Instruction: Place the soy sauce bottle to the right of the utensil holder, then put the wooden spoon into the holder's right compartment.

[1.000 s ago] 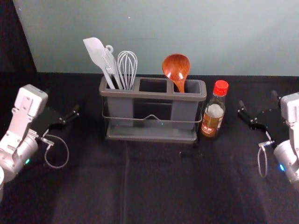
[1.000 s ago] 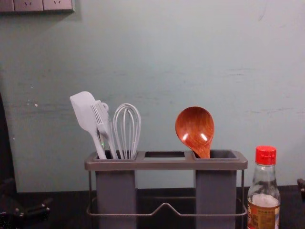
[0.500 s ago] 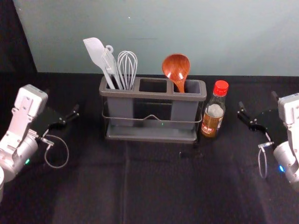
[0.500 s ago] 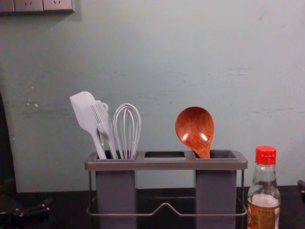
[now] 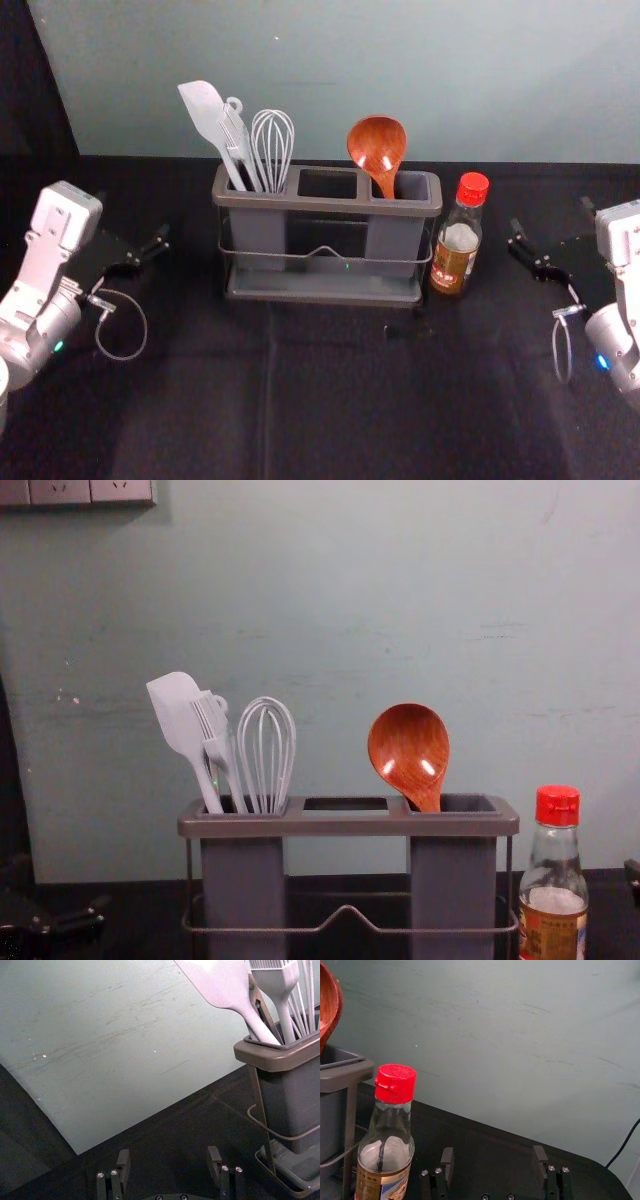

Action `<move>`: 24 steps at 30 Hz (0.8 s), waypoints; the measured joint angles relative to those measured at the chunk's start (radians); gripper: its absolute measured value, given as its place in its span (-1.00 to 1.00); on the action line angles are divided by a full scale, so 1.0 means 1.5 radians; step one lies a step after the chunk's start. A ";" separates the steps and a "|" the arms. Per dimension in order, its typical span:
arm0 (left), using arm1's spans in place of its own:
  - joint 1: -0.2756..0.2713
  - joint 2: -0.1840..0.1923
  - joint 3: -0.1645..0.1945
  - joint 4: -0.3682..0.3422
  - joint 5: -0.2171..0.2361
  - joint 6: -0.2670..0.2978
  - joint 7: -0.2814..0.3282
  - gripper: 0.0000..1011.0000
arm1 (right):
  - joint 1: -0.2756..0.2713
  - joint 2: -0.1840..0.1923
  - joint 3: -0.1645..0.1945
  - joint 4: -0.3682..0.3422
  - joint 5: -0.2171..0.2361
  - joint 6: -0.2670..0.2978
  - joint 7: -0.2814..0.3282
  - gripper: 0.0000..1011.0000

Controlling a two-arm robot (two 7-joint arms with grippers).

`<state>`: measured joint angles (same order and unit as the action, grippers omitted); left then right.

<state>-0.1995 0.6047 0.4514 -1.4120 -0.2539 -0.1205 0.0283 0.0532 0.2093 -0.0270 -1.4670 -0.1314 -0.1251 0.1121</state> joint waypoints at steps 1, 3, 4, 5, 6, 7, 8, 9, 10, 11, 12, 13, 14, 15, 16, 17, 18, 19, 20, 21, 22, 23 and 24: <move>0.000 0.000 0.000 0.000 0.000 0.000 0.000 0.99 | 0.000 0.000 0.000 0.000 0.000 0.000 0.000 0.98; 0.000 0.000 0.000 0.000 0.000 0.000 0.000 0.99 | 0.000 0.000 0.000 0.000 0.000 0.000 0.000 0.98; 0.000 0.000 0.000 0.000 0.000 0.000 0.000 0.99 | 0.000 0.000 0.000 0.000 0.000 0.000 0.000 0.98; 0.000 0.000 0.000 0.000 0.000 0.000 0.000 0.99 | 0.000 0.000 0.000 0.000 0.000 0.000 0.000 0.98; 0.000 0.000 0.000 0.000 0.000 0.000 0.000 0.99 | 0.000 0.000 0.000 0.000 0.001 0.000 0.000 0.98; 0.000 0.000 0.000 0.000 0.000 0.000 0.000 0.99 | 0.000 0.000 0.000 0.000 0.001 0.000 0.000 0.98; 0.000 0.000 0.000 0.000 0.000 0.000 0.000 0.99 | 0.000 0.000 0.000 0.000 0.001 0.001 0.000 0.98; 0.000 0.000 0.000 0.000 0.000 0.000 0.000 0.99 | 0.000 0.000 0.000 0.000 0.001 0.001 0.000 0.98; 0.000 0.000 0.000 0.000 0.000 0.000 0.000 0.99 | 0.000 0.000 0.000 0.000 0.001 0.001 0.000 0.98; 0.000 0.000 0.000 0.000 0.000 0.000 0.000 0.99 | 0.000 0.000 0.000 0.000 0.001 0.001 0.000 0.98; 0.000 0.000 0.000 0.000 0.000 0.000 0.000 0.99 | 0.000 0.000 0.000 0.000 0.001 0.001 0.001 0.98; 0.000 0.000 0.000 0.000 0.000 0.000 0.000 0.99 | 0.000 0.000 0.000 0.000 0.001 0.001 0.001 0.98; 0.000 0.000 0.000 0.000 0.000 0.000 0.000 0.99 | 0.000 0.000 0.000 0.000 0.001 0.001 0.001 0.98; 0.000 0.000 0.000 0.000 0.000 0.000 0.000 0.99 | 0.000 0.000 0.000 0.000 0.001 0.001 0.001 0.98; 0.000 0.000 0.000 0.000 0.000 0.000 0.000 0.99 | 0.000 0.000 0.000 0.000 0.001 0.001 0.001 0.98; 0.000 0.000 0.000 0.000 0.000 0.000 0.000 0.99 | 0.000 0.000 0.000 0.000 0.001 0.001 0.001 0.98; 0.000 0.000 0.000 0.000 0.000 0.000 0.000 0.99 | 0.000 0.000 0.000 0.000 0.001 0.001 0.001 0.98; 0.000 0.000 0.000 0.000 0.000 0.000 0.000 0.99 | 0.000 0.000 0.000 0.000 0.001 0.001 0.001 0.98; 0.000 0.000 0.000 0.000 0.000 0.000 0.000 0.99 | 0.000 0.000 0.000 0.000 0.001 0.001 0.001 0.98; 0.000 0.000 0.000 0.000 0.000 0.000 0.000 0.99 | 0.000 0.000 0.000 0.000 0.001 0.001 0.001 0.98; 0.000 0.000 0.000 0.000 0.000 0.000 0.000 0.99 | 0.000 0.000 0.000 0.000 0.001 0.001 0.001 0.98; 0.000 0.000 0.000 0.000 0.000 0.000 0.000 0.99 | 0.000 0.000 0.000 0.000 0.001 0.001 0.001 0.98; 0.000 0.000 0.000 0.000 0.000 0.000 0.000 0.99 | 0.000 0.000 0.000 0.000 0.001 0.001 0.001 0.98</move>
<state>-0.1995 0.6047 0.4514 -1.4120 -0.2539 -0.1206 0.0283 0.0532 0.2093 -0.0270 -1.4668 -0.1296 -0.1237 0.1139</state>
